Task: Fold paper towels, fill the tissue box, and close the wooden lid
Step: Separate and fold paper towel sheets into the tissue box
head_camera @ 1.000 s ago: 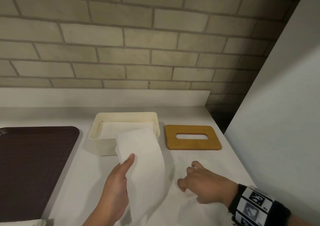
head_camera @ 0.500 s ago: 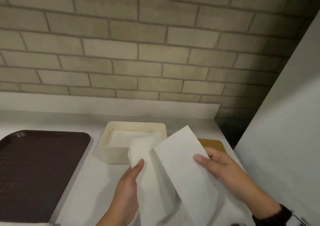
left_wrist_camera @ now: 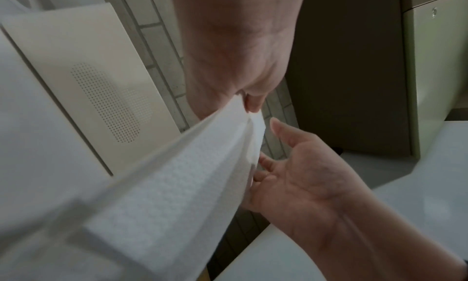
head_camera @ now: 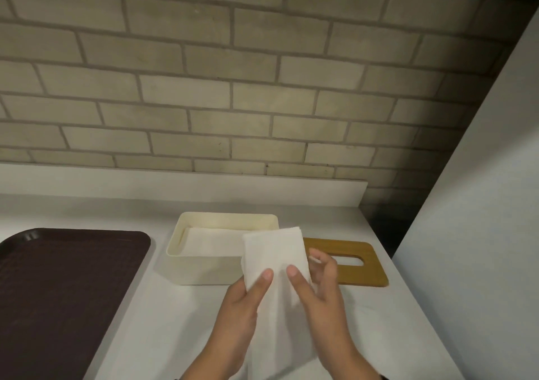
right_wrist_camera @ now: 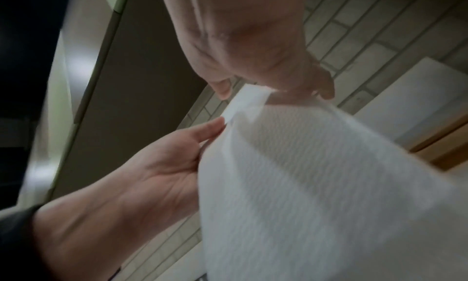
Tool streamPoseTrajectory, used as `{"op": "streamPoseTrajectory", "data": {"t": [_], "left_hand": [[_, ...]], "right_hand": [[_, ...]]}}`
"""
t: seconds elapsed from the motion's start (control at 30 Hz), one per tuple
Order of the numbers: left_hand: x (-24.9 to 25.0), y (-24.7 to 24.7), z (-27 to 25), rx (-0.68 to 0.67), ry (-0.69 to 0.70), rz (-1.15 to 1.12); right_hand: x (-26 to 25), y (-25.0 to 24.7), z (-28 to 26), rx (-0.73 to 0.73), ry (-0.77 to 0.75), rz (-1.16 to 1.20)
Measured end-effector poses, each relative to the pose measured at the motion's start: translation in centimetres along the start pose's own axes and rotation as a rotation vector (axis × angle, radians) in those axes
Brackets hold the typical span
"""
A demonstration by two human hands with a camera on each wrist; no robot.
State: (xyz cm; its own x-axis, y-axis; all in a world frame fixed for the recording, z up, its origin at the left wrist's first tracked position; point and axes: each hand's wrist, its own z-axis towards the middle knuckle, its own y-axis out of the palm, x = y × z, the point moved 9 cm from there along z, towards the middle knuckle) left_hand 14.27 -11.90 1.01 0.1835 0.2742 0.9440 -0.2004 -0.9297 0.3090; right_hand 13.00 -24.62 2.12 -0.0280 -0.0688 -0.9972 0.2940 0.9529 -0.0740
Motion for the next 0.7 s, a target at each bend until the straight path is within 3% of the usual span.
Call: {"op": "streamPoseTrajectory", "data": {"t": [0.13, 0.23, 0.37, 0.5, 0.7], "left_hand": [[0.7, -2.3, 1.0, 0.183, 0.192, 0.252], [0.3, -3.8, 0.9, 0.348, 0.218, 0.316], [-0.1, -3.8, 1.2, 0.373, 0.256, 0.242], [0.7, -2.8, 1.5, 0.28, 0.282, 0.155], [-2.6, -3.2, 2.0, 0.31, 0.136, 0.172]], "right_hand": [[1.2, 0.1, 0.7, -0.051, 0.097, 0.152], [1.7, 0.1, 0.7, -0.01, 0.093, 0.186], [0.9, 0.2, 0.9, 0.015, 0.015, 0.149], [-0.4, 0.1, 1.0, -0.014, -0.09, 0.199], [4.2, 0.8, 0.5, 0.028, 0.027, 0.108]]}}
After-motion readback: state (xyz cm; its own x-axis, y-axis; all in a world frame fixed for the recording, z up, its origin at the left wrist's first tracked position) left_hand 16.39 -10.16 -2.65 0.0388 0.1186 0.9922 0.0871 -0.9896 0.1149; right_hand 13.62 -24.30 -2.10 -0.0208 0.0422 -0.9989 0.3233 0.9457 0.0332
